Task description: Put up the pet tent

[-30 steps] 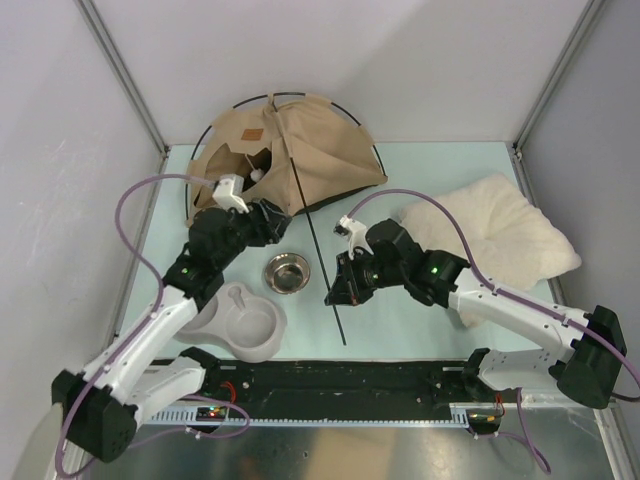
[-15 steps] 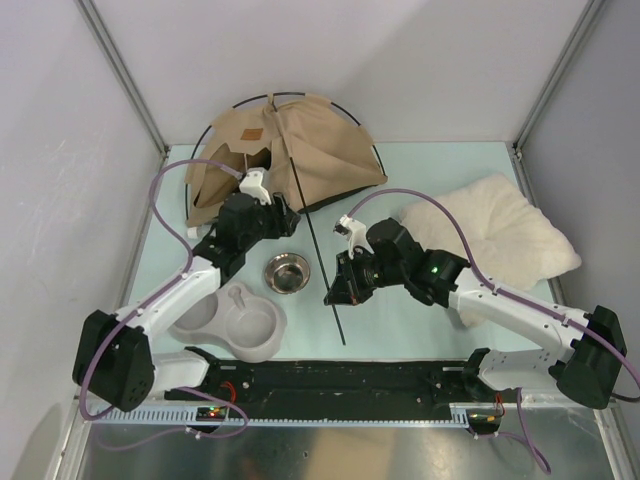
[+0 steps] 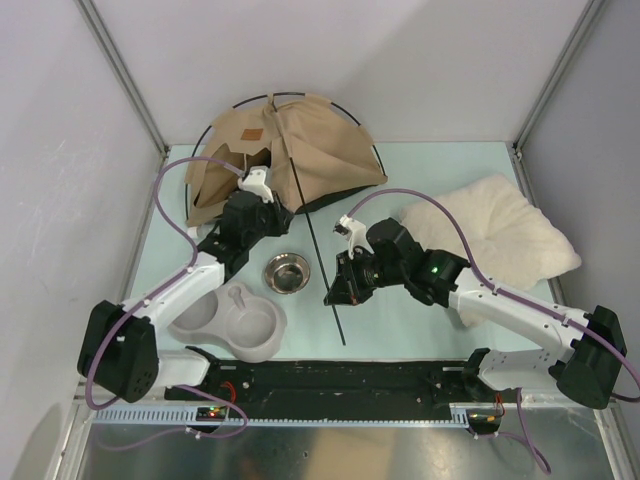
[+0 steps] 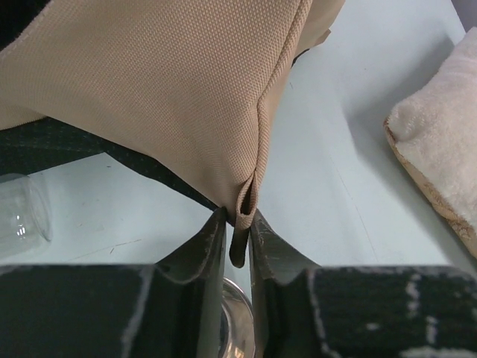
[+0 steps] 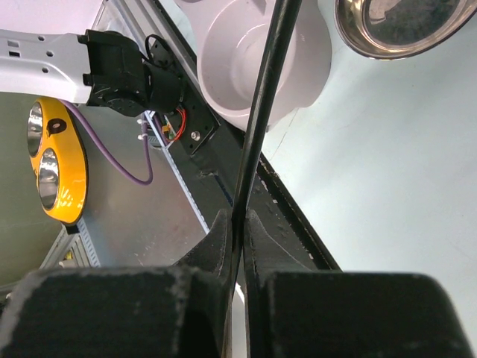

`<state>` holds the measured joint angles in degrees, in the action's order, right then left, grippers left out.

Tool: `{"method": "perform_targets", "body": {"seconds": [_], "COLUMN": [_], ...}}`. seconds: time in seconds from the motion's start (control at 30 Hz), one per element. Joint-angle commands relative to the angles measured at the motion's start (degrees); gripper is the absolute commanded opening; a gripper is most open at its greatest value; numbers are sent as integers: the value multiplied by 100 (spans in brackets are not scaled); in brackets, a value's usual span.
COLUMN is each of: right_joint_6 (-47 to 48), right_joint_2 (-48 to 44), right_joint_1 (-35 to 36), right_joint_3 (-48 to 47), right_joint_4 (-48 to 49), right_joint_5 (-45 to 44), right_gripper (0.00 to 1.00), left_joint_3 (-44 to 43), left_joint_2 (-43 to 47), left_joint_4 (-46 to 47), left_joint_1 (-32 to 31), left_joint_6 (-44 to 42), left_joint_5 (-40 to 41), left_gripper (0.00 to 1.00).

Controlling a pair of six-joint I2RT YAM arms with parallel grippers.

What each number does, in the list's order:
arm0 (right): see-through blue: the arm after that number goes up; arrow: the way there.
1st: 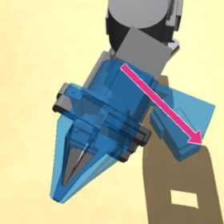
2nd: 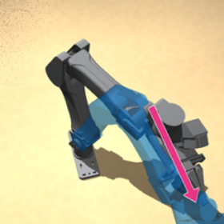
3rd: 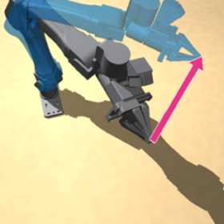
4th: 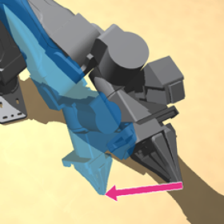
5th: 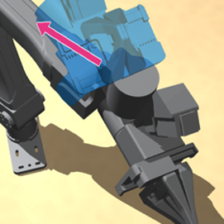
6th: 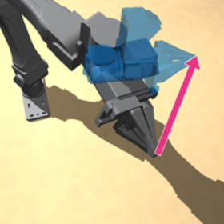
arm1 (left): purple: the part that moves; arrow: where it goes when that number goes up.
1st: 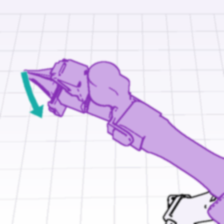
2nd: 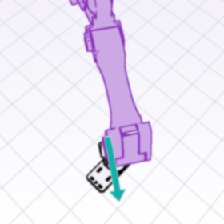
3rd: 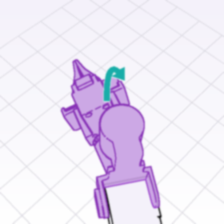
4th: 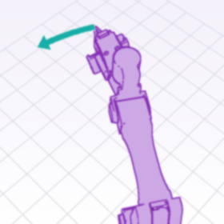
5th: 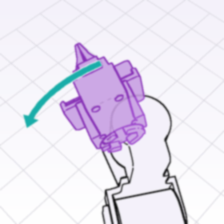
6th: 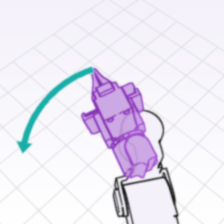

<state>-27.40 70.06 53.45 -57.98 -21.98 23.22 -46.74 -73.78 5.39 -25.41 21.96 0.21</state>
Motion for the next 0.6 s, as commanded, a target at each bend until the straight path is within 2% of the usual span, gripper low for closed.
{"method": "perform_targets", "body": {"seconds": [0.0,0.07,0.13,0.33,0.57], "right_joint_6": [104,112,116,120,-91], "right_joint_2": [-92,-97,-85,-118,-196], "right_joint_1": [-24,-29,-28,-23,17], "right_joint_3": [-119,-124,-126,-122,-114], "right_joint_4": [389,388,394,455,1362], "right_joint_5": [48,50,57,-45,-403], "right_gripper": [0,0,0,0,0], "left_joint_3": [-256,-283,-305,-245,184], "left_joint_2": [12,12,10,112,521], "left_joint_4": [190,190,191,206,275], "left_joint_1": [-36,-30,-33,-37,-35], "left_joint_6": [-75,-107,-162,-287,-196], "left_joint_5": [60,83,104,-45,-336], "left_gripper": [16,6,2,0,0]}}
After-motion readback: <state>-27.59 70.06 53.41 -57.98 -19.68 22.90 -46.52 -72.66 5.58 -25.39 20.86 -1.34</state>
